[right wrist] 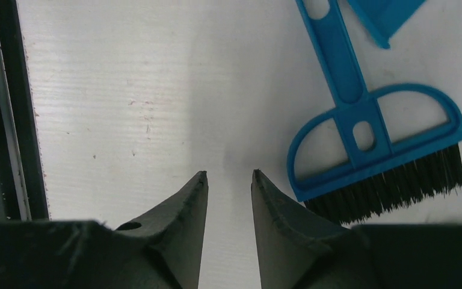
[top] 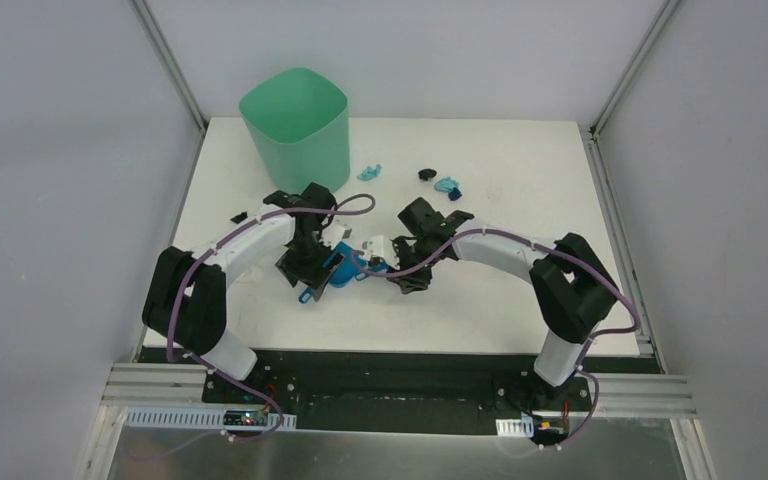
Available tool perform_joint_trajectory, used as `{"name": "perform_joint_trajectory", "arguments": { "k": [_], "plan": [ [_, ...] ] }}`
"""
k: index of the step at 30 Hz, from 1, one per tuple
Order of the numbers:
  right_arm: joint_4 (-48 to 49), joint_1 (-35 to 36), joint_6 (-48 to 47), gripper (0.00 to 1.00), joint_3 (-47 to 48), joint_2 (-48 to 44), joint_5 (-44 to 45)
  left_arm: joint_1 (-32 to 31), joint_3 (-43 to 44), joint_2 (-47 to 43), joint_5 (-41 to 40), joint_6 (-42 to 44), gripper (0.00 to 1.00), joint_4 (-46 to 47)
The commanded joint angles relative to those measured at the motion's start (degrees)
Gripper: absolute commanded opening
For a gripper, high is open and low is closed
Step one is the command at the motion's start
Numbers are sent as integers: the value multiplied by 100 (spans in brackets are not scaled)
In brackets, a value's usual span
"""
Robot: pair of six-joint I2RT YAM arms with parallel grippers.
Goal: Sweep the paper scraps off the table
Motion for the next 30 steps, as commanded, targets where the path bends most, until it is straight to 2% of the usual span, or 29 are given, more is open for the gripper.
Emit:
{"name": "perform_joint_trajectory", "arguments": {
  "k": [1,12,21,26,30],
  "plan": [
    [371,241,-645,35,59,69,93,75,273,-135,216,-37,68,-87],
    [549,337,-663,25,214,386,441,585,160,-838,506,-330,70,300],
    [436,339,-507,24,389,52,586,782,260,-1091,762,-506,72,593],
    [617,299,-464,23,497,443,869,796,355,-1268,292,-656,74,945],
    [657,244,-340,23,579,671,966,794,517,-1374,547,-840,74,945]
  ]
}}
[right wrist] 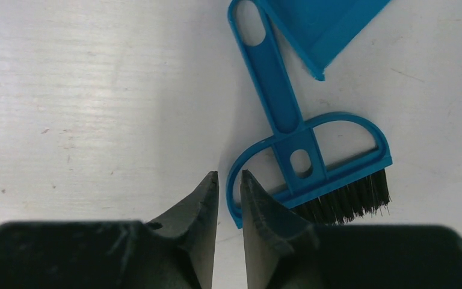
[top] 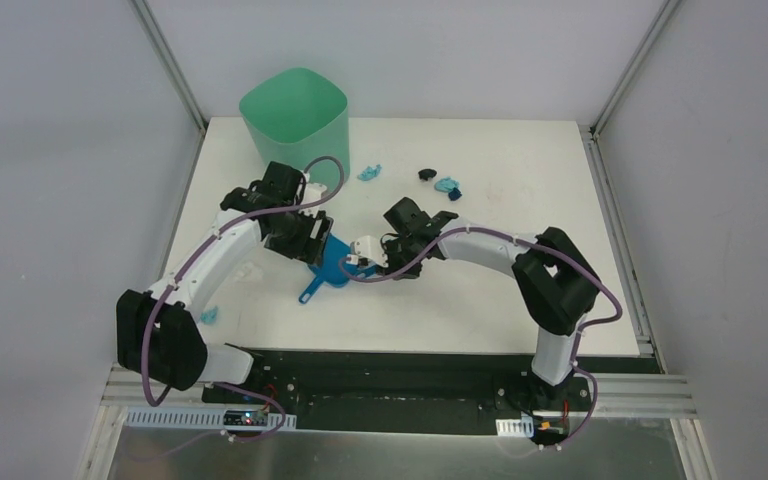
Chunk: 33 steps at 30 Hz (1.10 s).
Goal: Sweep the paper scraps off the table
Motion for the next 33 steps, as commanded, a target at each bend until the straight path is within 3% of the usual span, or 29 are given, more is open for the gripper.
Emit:
{"name": "perform_joint_trajectory", "arguments": {
  "k": [1,7,10,13,18,25,29,33],
  "plan": [
    [208,-93,131,23,211,222,161,46,306,-320,159,-281,74,299],
    [-113,-191,231,21,256,329,120,46,145,-625,593,-308,73,382],
    [-404,-189,368,0,343,387,75,42,265,-613,1018,-322,73,380],
    [-424,-190,687,0,294,307,163,46,225,-658,1677,-324,73,675],
    [319,-422,1484,0,-441,-722,100,39,-319,-758,2303,-1130,72,1843],
    [366,-1062,2139,0,-915,-1805,-1374,30,-533,-133,2825,-1885,66,2700],
    [120,-1136,2209,0,-985,-2149,-1894,22,-400,142,3410,-1262,65,2893],
    [-294,-1325,2392,0,-837,-2331,-2694,-8,-543,-191,3821,1005,62,3033]
  ]
}}
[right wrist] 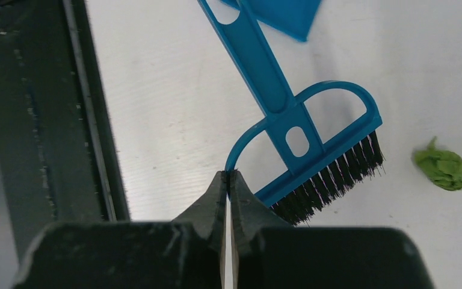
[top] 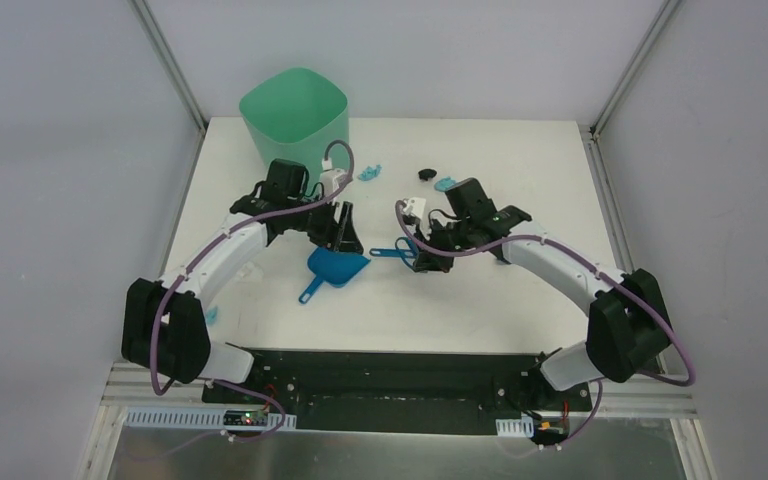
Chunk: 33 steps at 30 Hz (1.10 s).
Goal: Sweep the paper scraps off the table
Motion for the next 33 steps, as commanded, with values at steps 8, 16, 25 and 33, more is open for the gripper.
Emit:
{"name": "perform_joint_trajectory", "arguments": {
  "k": [8,16,25,33],
  "plan": [
    [-1733,-477,147,0,626,-377,-3004,-16,470,-60,2839,4573,62,-252],
    [-1323,-1233,1195,0,884,-386,-4421,-146,568,-70,3507,5312,61,-726],
    [-1005,-1613,1837,0,1081,-365,-5195,-439,-403,380,3471,58,49,4768],
    [-916,-1780,2008,0,1023,-526,-5219,-896,-298,825,3550,-379,43,5701]
  ]
}}
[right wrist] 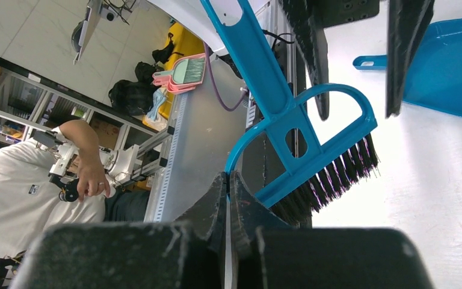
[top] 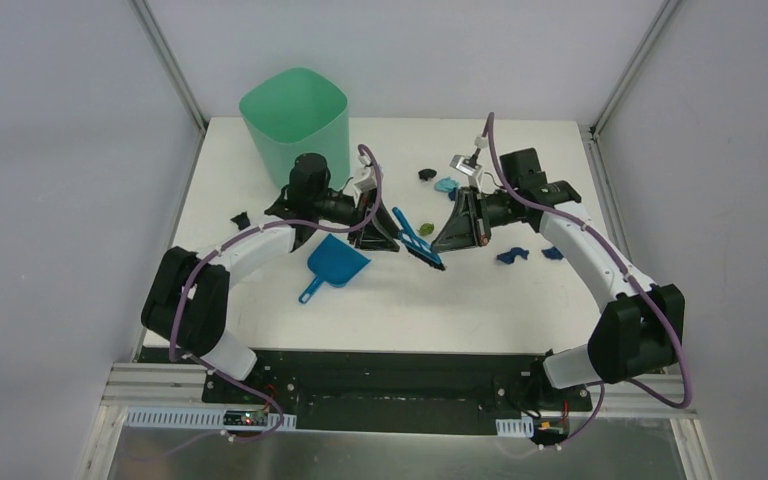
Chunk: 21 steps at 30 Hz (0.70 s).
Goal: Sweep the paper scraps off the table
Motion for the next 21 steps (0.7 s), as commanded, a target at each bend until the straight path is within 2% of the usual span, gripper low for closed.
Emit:
{"name": "perform_joint_trajectory", "arguments": {
  "k": [1,7,12,14,15,17,20,21],
  "plan": [
    [339,-125,209,0,193,-283,-401,-316,87,2,213,-577,41,1077],
    [639,-206,465,0,47,-394,-368,-438,112,109,260,-869,31,1423],
    [723,-222,481,0,-47,-405,-209,-443,121,56,275,-636,14,1146],
    [742,-231,395,2,-137,-431,120,-443,176,-21,191,-48,9,312],
    [724,-235,233,9,-194,-462,462,-443,242,-64,129,402,8,-276],
    [444,-233,-333,27,-281,-584,1499,-455,519,-157,-134,1877,7,-1884],
    [365,-231,-709,42,-453,-872,2638,-487,1059,-116,-831,3717,7,-4619],
    [330,-231,-784,45,-465,-976,2877,-491,1201,-75,-1067,4095,6,-5174]
  ]
}}
